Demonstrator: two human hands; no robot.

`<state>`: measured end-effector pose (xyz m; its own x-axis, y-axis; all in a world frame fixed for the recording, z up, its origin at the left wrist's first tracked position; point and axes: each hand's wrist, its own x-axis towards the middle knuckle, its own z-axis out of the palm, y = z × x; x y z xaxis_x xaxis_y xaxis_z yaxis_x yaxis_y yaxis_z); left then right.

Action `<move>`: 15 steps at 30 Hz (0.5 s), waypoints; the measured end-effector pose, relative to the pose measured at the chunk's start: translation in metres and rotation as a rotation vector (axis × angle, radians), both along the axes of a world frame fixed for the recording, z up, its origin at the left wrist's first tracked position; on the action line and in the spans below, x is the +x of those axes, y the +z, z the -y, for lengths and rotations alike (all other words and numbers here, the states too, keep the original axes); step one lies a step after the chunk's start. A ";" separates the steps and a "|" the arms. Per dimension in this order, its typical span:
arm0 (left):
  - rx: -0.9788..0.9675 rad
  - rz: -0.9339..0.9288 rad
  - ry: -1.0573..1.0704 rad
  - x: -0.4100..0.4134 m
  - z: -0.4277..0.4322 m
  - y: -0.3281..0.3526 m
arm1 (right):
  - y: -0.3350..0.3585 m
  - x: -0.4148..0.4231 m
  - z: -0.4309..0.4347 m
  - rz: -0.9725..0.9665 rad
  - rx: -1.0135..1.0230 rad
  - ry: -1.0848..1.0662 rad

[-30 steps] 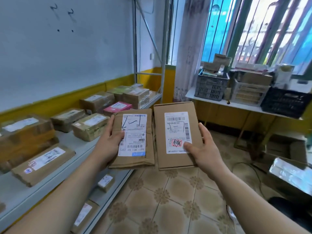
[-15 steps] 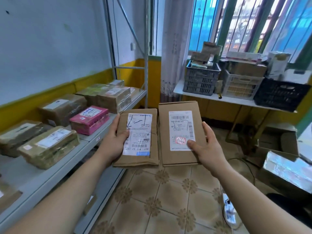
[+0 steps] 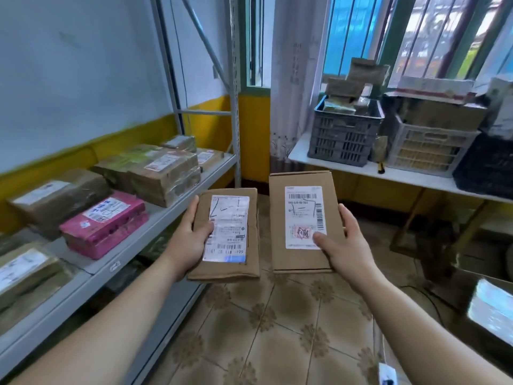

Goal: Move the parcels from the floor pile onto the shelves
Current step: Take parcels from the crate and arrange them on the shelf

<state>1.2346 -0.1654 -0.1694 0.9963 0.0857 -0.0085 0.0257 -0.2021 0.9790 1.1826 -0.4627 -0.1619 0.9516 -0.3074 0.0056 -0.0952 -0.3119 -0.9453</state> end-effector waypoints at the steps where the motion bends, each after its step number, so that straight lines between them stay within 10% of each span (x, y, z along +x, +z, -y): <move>1: 0.003 -0.011 0.006 0.012 0.001 -0.005 | -0.003 0.014 0.001 -0.010 -0.004 0.009; 15: -0.037 -0.189 0.112 0.233 0.002 -0.065 | -0.045 0.270 0.002 -0.149 -0.088 0.133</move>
<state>1.4673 -0.1678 -0.2344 0.9611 0.1915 -0.1990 0.2293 -0.1519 0.9614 1.4529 -0.4650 -0.2065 0.9761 -0.1835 -0.1168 -0.1842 -0.4120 -0.8924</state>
